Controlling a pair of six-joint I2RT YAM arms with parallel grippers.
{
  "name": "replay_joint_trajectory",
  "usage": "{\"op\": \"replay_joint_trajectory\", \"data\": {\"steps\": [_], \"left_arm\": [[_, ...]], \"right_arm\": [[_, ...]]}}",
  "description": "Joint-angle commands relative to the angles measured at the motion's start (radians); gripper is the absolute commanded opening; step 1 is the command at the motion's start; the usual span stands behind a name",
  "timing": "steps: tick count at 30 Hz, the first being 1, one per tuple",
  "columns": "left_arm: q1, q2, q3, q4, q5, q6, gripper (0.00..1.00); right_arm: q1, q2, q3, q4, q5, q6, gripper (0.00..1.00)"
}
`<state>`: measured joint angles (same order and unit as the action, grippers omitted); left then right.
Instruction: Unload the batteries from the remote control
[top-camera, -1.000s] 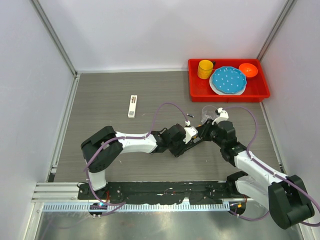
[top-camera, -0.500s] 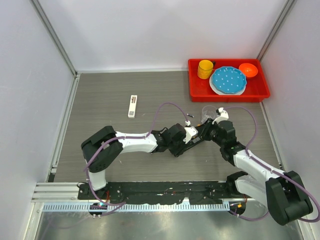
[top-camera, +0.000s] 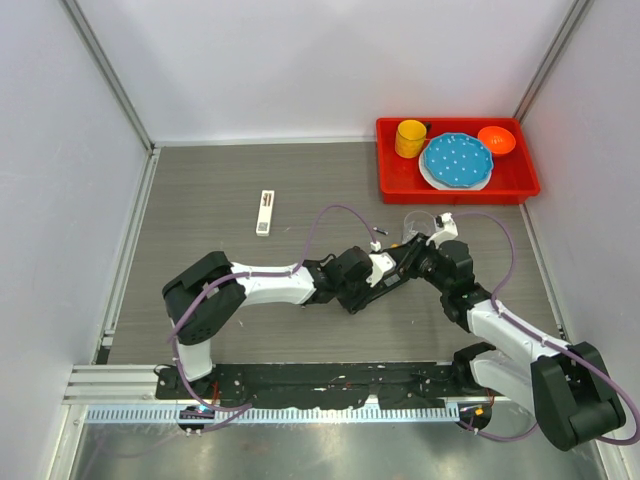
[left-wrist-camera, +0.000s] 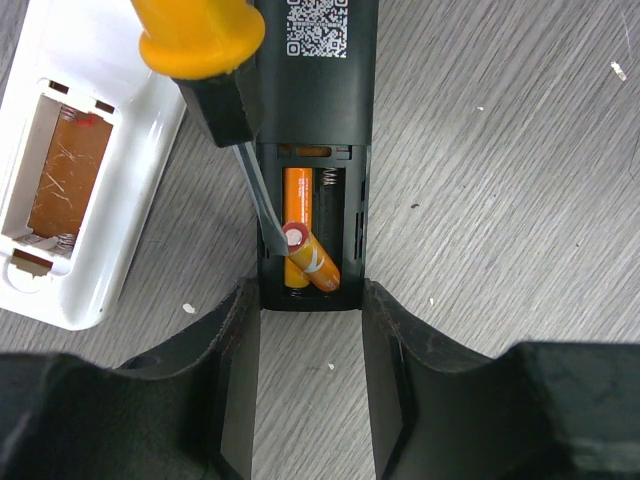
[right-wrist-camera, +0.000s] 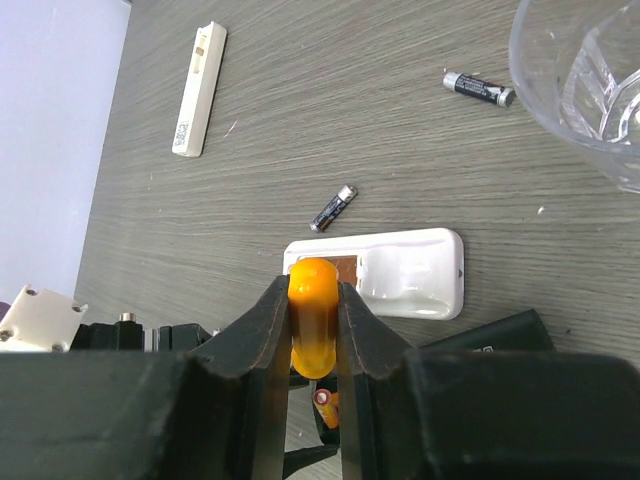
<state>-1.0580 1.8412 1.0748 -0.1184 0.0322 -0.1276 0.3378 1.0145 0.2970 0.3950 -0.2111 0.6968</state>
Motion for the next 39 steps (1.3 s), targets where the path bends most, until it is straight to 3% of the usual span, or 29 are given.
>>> {"op": "replay_joint_trajectory", "data": {"steps": [1,14,16,19,22,25,33,39], "left_arm": [[0.006,0.062,-0.015,-0.069,0.017,-0.021,0.0],[0.019,0.006,-0.048,-0.026,0.037,-0.038,0.01],[0.035,-0.014,-0.068,-0.003,0.066,-0.05,0.08],[0.073,-0.06,-0.11,0.054,0.158,-0.076,0.33],[0.134,-0.099,-0.153,0.114,0.257,-0.113,0.49],[0.174,-0.125,-0.18,0.161,0.328,-0.147,0.58],[0.185,-0.154,-0.213,0.212,0.38,-0.156,0.65],[0.187,-0.14,-0.207,0.23,0.436,-0.165,0.65]], "right_arm": [[0.02,-0.021,0.005,0.021,-0.114,0.061,0.01],[0.02,0.033,-0.013,0.085,-0.053,0.079,0.01],[0.021,0.079,-0.015,0.134,-0.059,0.09,0.01],[0.021,0.14,-0.015,0.2,-0.088,0.116,0.01],[0.029,0.174,-0.013,0.238,-0.099,0.136,0.01],[0.033,0.185,-0.012,0.248,-0.091,0.136,0.01],[0.038,0.17,-0.001,0.234,-0.08,0.129,0.01],[0.038,0.092,0.025,0.099,-0.025,0.049,0.01]]}}
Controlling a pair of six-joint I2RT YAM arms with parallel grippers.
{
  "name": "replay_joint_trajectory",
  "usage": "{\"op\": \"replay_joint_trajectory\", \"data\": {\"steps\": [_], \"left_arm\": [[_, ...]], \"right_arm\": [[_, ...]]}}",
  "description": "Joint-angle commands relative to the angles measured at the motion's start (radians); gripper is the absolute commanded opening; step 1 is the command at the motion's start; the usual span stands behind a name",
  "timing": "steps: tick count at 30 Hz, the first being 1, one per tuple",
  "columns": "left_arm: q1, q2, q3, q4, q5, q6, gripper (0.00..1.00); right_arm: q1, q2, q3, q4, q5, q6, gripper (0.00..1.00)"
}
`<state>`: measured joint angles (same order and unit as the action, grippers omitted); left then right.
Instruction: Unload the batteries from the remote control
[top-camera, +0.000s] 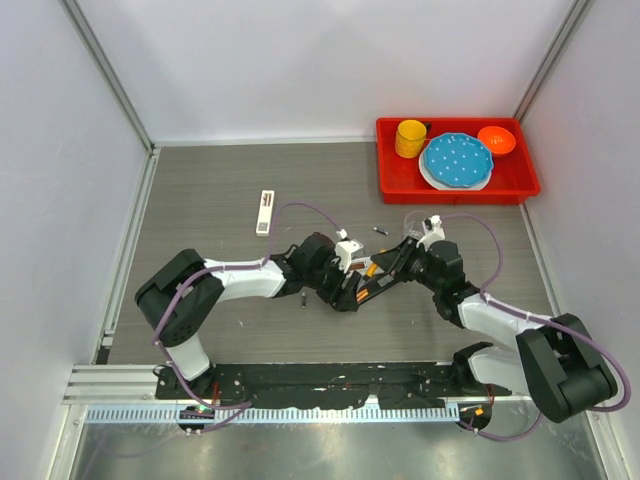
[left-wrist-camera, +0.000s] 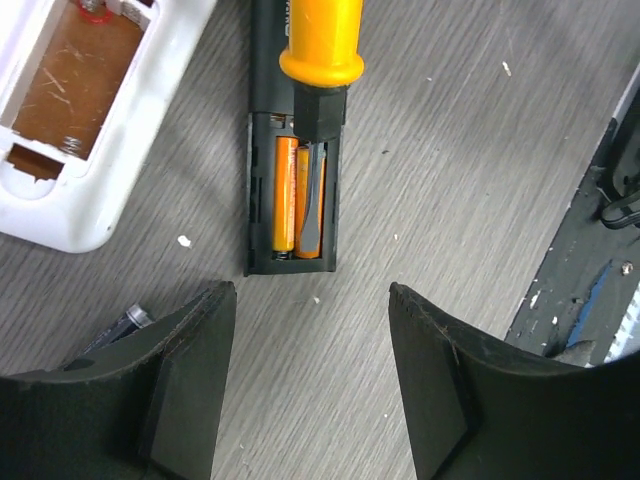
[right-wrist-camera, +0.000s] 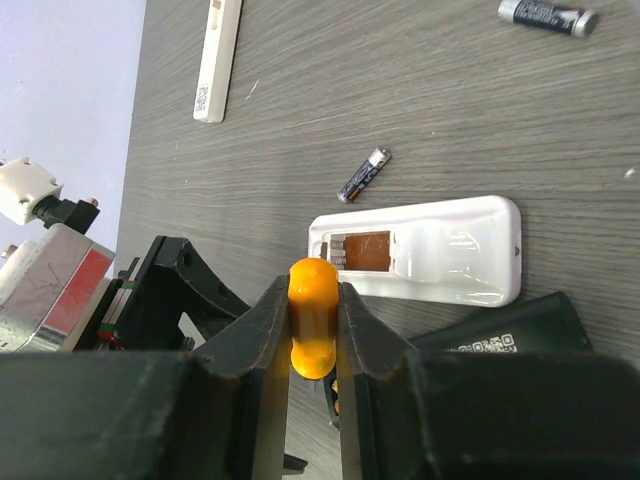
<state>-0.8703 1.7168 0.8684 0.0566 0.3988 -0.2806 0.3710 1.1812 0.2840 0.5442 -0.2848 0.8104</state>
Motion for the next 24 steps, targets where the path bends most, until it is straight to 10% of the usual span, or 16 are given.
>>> {"op": "replay_joint_trajectory", "data": {"steps": [1,24], "left_arm": [[-0.001,-0.011,0.001,0.057,0.071,-0.012,0.65],[-0.11,0.188,0.178,-0.012,0.291,0.004,0.57]], "right_arm": [[0.005,-0.089,0.046,-0.075,0.061,-0.08,0.01],[0.005,-0.325,0.06,-0.392,0.208,-0.208,0.01]]}}
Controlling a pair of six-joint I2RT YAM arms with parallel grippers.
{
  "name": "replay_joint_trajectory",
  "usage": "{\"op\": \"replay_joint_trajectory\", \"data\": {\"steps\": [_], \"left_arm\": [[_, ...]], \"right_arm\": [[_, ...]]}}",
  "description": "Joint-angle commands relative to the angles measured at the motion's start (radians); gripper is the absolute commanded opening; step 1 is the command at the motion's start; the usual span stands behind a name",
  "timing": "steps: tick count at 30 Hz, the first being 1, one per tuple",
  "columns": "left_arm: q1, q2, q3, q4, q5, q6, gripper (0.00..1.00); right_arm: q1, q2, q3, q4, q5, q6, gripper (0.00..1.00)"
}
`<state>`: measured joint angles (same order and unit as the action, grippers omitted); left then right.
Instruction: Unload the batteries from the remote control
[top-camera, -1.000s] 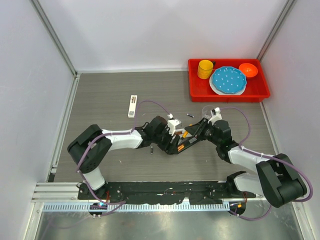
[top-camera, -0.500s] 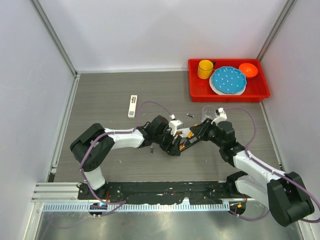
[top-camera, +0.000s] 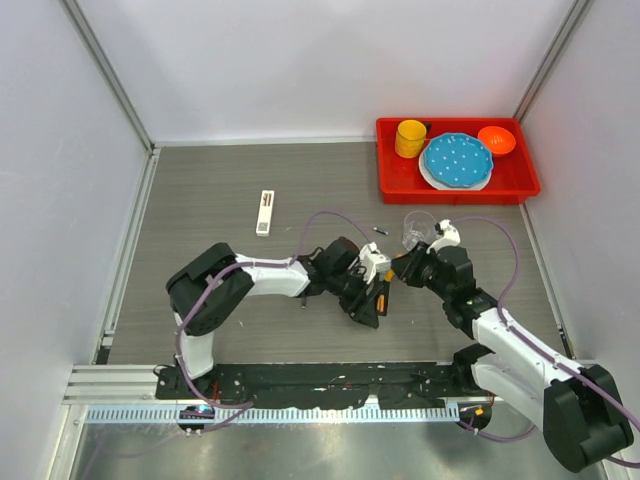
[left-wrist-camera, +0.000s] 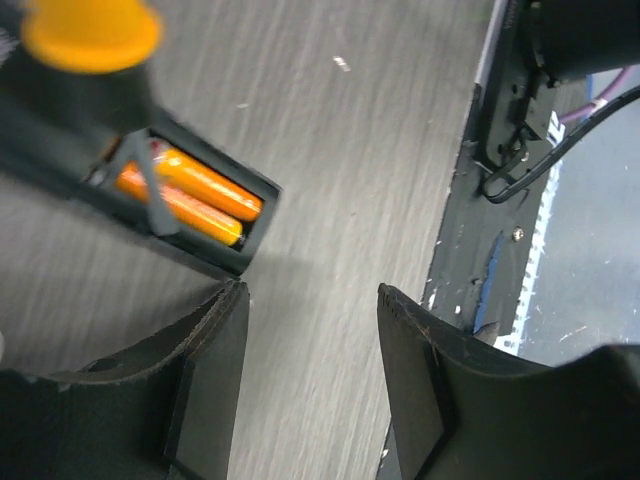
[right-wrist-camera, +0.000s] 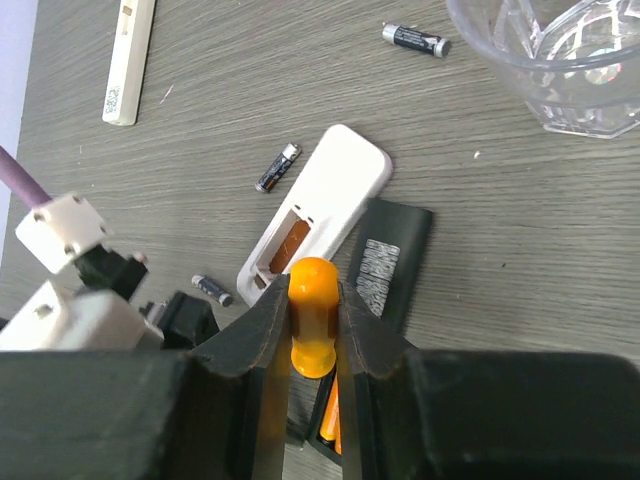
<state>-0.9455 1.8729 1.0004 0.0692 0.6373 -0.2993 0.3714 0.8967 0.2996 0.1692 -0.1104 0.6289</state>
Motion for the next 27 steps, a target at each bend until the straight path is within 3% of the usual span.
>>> {"op": "replay_joint_trajectory", "data": {"steps": [1,7,10,15,20,27], "left_arm": [[-0.039,0.034,0.05,-0.026,0.053,0.02,0.57],[-0.035,-0.041,-0.003,-0.014,-0.037,0.043,0.55],[-0.026,-0.089,-0.048,0.029,-0.074,0.032,0.46],[-0.013,-0.077,-0.039,0.026,-0.096,0.012,0.2],[-0.013,-0.038,-0.011,-0.014,-0.106,0.012,0.07],[-0.013,-0.012,0.021,-0.055,-0.139,0.022,0.03]], "right_arm": [[0.004,-0.047,0.045,-0.028,0.038,-0.029,0.01],[0.004,-0.081,0.059,-0.083,0.077,-0.049,0.01],[0.004,-0.105,0.059,-0.103,0.1,-0.055,0.01],[0.004,-0.117,0.064,-0.129,0.141,-0.07,0.01],[0.004,-0.12,0.062,-0.137,0.155,-0.074,0.01],[0.004,-0.084,0.046,-0.103,0.14,-0.075,0.01]]}}
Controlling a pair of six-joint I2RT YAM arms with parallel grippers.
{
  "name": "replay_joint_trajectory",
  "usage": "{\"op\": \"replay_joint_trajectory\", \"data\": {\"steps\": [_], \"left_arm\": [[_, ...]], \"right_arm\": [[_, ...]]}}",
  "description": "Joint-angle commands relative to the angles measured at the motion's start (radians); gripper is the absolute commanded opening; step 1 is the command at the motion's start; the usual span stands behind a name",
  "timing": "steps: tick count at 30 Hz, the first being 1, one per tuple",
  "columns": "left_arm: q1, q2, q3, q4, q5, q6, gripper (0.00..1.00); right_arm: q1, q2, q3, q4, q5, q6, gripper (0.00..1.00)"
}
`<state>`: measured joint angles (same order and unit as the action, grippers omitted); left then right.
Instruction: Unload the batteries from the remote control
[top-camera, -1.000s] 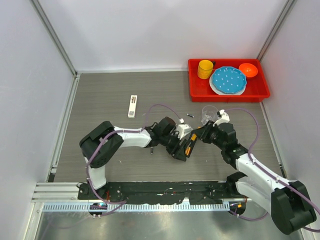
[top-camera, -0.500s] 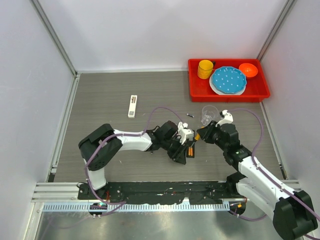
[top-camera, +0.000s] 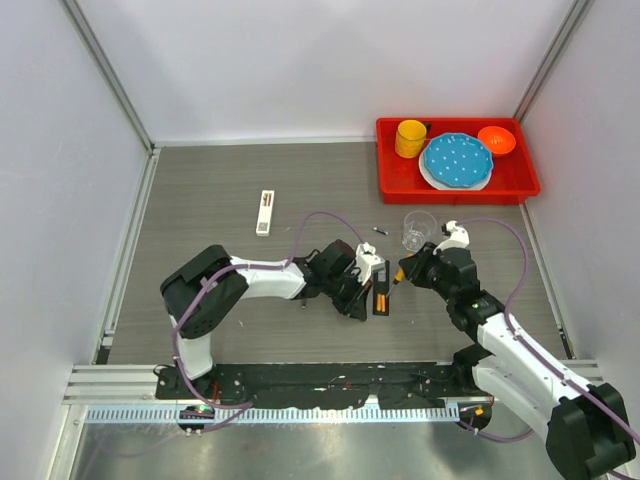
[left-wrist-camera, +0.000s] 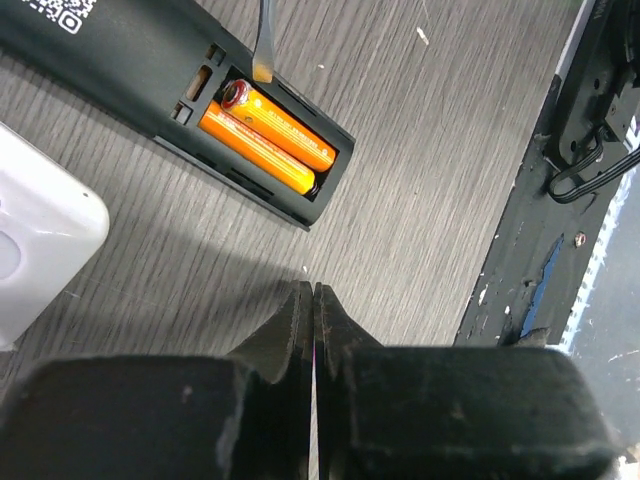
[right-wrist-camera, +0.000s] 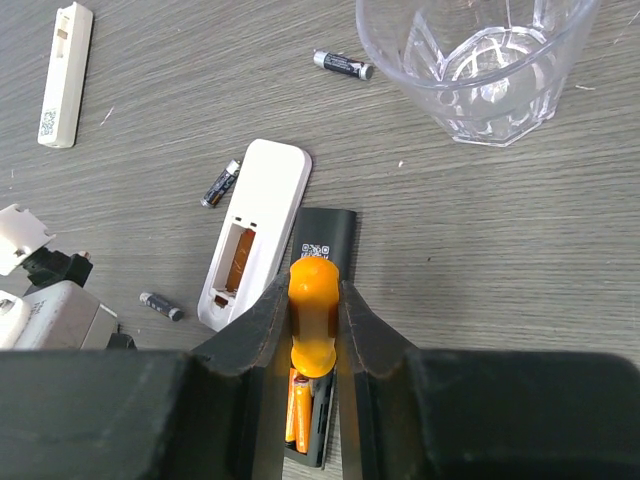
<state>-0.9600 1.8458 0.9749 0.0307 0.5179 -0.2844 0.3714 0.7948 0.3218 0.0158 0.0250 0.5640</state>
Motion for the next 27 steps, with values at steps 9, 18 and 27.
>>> {"op": "replay_joint_trajectory", "data": {"steps": [9,18,27], "left_arm": [[0.001,0.04,0.068,-0.026,-0.03,0.011,0.01],[0.003,0.052,0.076,-0.057,-0.068,-0.006,0.0],[0.015,0.033,0.059,-0.046,-0.081,-0.013,0.0]], "right_arm": [[0.004,0.072,0.002,0.102,-0.082,0.019,0.01],[0.004,0.06,0.002,0.101,-0.151,0.042,0.01],[0.011,0.073,-0.004,0.111,-0.177,0.056,0.01]]}}
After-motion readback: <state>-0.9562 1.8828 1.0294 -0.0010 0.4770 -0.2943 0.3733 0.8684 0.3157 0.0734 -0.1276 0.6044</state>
